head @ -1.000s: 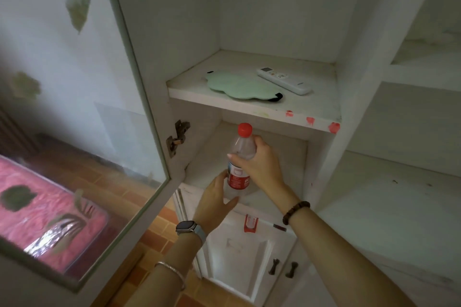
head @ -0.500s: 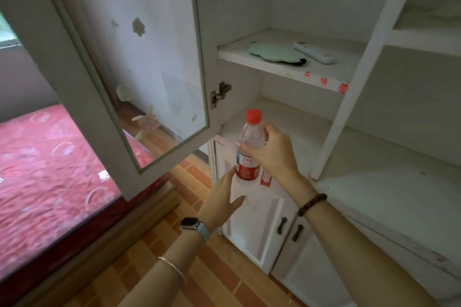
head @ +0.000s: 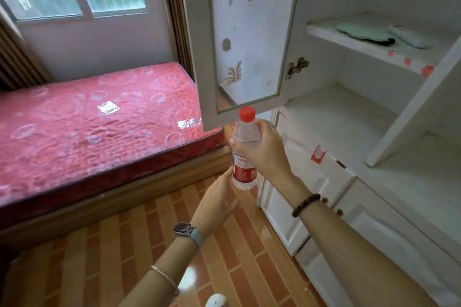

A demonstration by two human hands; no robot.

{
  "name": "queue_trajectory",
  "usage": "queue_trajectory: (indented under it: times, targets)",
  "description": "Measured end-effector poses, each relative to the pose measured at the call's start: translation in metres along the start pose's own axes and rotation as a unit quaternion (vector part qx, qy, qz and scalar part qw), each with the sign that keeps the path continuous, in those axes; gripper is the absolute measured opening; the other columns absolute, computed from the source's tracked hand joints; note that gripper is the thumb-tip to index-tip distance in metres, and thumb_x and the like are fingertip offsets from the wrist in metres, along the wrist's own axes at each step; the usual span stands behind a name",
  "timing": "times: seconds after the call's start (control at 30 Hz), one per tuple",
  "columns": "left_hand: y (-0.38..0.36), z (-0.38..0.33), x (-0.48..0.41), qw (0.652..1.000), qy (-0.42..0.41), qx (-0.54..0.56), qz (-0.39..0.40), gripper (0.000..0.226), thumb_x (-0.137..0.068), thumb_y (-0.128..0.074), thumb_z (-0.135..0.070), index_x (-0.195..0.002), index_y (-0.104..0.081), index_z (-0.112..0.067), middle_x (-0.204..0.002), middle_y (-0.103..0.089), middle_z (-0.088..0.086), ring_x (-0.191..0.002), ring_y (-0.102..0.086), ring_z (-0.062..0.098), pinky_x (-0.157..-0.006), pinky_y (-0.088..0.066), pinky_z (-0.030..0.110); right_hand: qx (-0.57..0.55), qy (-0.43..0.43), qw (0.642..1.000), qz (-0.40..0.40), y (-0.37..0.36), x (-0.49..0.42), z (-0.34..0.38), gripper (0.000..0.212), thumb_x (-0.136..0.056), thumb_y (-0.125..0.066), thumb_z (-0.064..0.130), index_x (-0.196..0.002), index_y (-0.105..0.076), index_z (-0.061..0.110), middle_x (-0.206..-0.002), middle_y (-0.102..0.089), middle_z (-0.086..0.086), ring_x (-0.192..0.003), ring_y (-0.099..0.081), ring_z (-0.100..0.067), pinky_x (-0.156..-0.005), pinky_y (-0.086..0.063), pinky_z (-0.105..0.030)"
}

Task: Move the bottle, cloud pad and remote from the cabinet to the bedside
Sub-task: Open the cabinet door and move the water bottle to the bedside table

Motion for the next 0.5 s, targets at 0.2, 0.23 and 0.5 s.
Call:
queue_trajectory:
  times: [0.2, 0.23, 0.5]
  targets:
    - [0.058, 0.036, 0.064, 0.997, 0.052, -0.012, -0.062, 0.080, -0.081, -0.069, -0.020, -0.146, -0.022, -0.021, -0.142, -0.041, -0.006, -0.130, -0.040, 0.009, -0.108, -0.032, 0.024, -0.001, 0.080, 0.994, 0.070, -0.070, 0.023, 0.054, 0.058, -0.068, -0.073, 0.057, -0.115, -0.051, 0.031, -0.106, -0.060, 0.010, -0.099, -0.061, -0.009, -0.083, -0.057, -0.034]
    - [0.064, 0.041, 0.073, 0.996, 0.056, -0.017, -0.067, 0.080, -0.081, -0.069, -0.020, -0.146, -0.022, -0.021, -0.141, -0.040, -0.010, -0.131, -0.039, 0.009, -0.108, -0.032, 0.024, -0.011, 0.087, 0.993, 0.082, -0.079, 0.026, 0.060, 0.058, -0.068, -0.073, 0.057, -0.115, -0.052, 0.029, -0.105, -0.062, 0.010, -0.098, -0.062, -0.009, -0.082, -0.057, -0.034]
    - [0.145, 0.104, 0.201, 0.978, 0.142, -0.046, -0.143, 0.076, -0.084, -0.067, -0.022, -0.146, -0.024, -0.016, -0.145, -0.039, -0.002, -0.131, -0.034, 0.002, -0.110, -0.026, 0.019, -0.069, 0.150, 0.964, 0.210, -0.206, 0.094, 0.145, 0.053, -0.069, -0.077, 0.049, -0.108, -0.053, 0.023, -0.100, -0.068, 0.004, -0.090, -0.066, -0.009, -0.080, -0.058, -0.034]
Point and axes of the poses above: each hand's wrist, its own x-axis away from the middle knuckle, its own y-axis out of the back of the hand, z = x × y, the point moved 3 cm from there along -x, towards the middle knuckle
